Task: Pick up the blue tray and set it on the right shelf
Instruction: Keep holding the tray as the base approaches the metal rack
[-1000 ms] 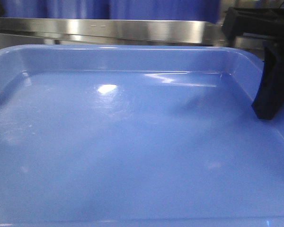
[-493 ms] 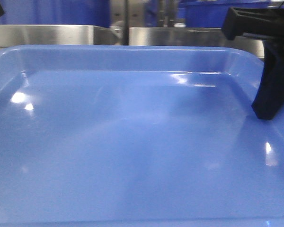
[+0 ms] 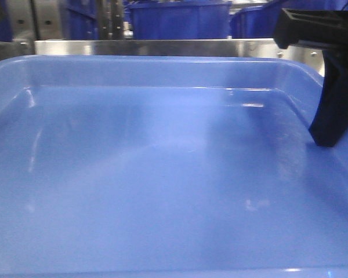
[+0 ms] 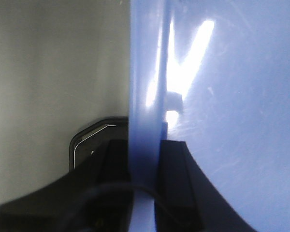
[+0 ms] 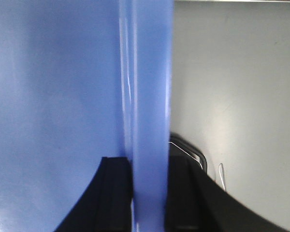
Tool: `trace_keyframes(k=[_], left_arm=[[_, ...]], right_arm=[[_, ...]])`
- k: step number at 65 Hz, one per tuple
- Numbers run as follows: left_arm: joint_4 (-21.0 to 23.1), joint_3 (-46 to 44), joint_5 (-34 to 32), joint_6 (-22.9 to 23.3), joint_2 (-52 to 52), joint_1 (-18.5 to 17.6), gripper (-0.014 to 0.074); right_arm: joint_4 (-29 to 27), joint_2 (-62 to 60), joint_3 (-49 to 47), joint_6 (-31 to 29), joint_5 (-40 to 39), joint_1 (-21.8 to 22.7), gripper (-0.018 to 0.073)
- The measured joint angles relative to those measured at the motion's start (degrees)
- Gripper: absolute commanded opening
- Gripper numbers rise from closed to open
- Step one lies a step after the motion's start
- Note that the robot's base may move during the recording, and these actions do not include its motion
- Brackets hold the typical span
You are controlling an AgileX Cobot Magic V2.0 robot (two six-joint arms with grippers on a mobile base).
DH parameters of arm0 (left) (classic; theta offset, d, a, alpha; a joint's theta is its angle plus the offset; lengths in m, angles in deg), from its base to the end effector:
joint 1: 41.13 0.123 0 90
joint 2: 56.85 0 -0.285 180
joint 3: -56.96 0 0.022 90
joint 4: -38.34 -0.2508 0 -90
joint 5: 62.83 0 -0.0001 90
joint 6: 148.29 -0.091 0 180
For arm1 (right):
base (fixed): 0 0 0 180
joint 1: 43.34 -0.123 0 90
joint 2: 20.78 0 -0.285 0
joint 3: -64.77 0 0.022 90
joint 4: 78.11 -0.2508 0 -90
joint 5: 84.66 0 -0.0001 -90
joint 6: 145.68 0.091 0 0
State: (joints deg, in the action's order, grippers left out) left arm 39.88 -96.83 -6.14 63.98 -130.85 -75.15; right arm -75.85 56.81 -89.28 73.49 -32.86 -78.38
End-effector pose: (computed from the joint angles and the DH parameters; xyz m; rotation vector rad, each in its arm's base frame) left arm 0.1711 -0.1179 0.2904 0.0285 2.7976 -0.3424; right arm 0.1863 0.1272 0.2813 0.0751 2.7577 0.3238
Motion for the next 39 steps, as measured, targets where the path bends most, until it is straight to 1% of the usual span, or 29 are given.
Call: trace_keyframes(k=[39], left_arm=[[0.00, 0.00, 0.15, 0.00, 0.00, 0.00, -0.0048]], right_arm=[[0.00, 0.00, 0.00, 0.00, 0.00, 0.00, 0.0161]])
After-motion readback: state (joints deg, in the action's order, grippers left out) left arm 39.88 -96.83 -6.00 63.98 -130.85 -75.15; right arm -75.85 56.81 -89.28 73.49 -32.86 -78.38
